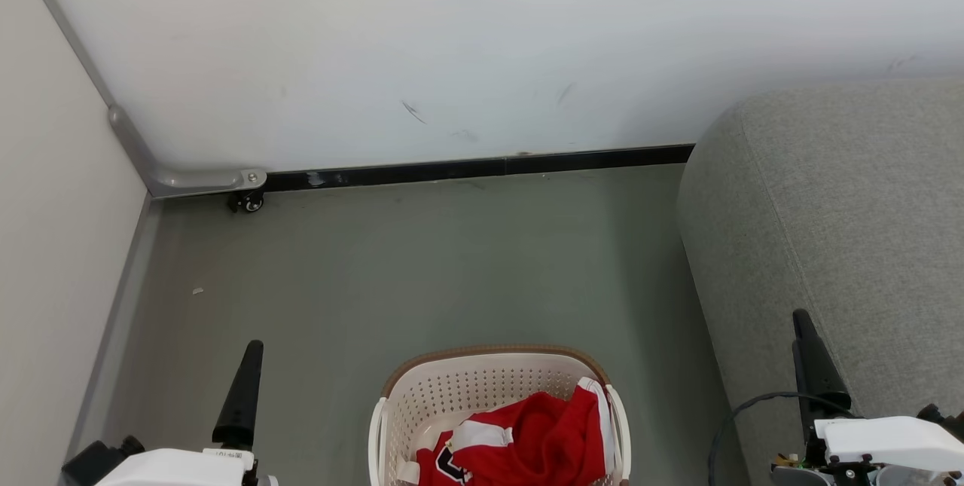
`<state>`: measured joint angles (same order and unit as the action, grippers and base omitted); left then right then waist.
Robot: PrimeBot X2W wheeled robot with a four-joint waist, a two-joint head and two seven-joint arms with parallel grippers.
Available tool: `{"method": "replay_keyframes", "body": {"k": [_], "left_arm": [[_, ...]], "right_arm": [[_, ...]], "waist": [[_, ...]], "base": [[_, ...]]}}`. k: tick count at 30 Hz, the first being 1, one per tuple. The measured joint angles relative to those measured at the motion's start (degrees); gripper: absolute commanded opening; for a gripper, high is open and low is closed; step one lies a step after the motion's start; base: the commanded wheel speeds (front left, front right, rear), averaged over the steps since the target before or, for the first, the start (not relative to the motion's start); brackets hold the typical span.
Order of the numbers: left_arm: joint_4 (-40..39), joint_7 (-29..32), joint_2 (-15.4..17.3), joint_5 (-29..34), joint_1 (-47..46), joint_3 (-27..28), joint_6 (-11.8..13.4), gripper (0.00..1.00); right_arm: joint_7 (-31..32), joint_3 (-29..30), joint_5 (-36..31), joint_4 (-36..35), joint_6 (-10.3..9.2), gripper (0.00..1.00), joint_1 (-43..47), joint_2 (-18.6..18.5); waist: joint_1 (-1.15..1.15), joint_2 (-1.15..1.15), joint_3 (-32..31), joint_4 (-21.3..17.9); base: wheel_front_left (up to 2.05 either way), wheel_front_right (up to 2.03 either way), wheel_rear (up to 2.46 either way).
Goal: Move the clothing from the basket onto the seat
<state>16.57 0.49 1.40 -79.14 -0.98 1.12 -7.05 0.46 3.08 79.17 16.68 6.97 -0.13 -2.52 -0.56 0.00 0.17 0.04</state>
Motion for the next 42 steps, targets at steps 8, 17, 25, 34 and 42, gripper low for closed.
{"method": "replay_keyframes", "body": {"k": [8, 17, 25, 34, 42], "left_arm": [[-1.9, -1.6, 0.2, 8.9, -0.4, -0.3, 0.2, 1.0], [-4.1, -3.6, 0.6, 21.4, -0.5, -2.3, 0.8, 1.0], [-6.0, -5.4, 1.5, 32.4, -0.5, -4.7, 1.6, 1.0], [-7.4, -7.1, 1.7, 43.8, -0.5, -7.7, 3.6, 1.0], [-7.2, -9.1, 1.8, 52.7, -0.4, -9.9, 5.6, 1.0]], "right_arm": [[-1.5, -0.5, -8.1, -0.7, 0.0, 1.0, -0.1, -0.3], [-3.6, -2.3, -18.7, -1.3, 0.01, 1.0, -0.1, -0.5], [-5.4, -3.8, -27.1, -1.3, 0.05, 1.0, -0.1, -0.6], [-7.3, -5.0, -36.3, -0.7, 0.07, 1.0, -0.1, -0.5], [-8.6, -5.6, -45.3, 0.4, 0.08, 1.0, -0.1, -0.5]], "waist": [[-0.36, 0.0, -0.2, 0.0], [-0.42, 0.0, -0.2, 0.1], [-0.04, 0.0, 0.1, 0.1], [0.36, 0.0, 0.6, 0.2], [0.48, 0.0, 0.6, 0.3]], "base": [[0.0, 0.0, 0.0], [0.0, 0.0, 0.0], [0.0, 0.0, 0.0], [0.0, 0.0, 0.0], [0.0, 0.0, 0.0]]}}
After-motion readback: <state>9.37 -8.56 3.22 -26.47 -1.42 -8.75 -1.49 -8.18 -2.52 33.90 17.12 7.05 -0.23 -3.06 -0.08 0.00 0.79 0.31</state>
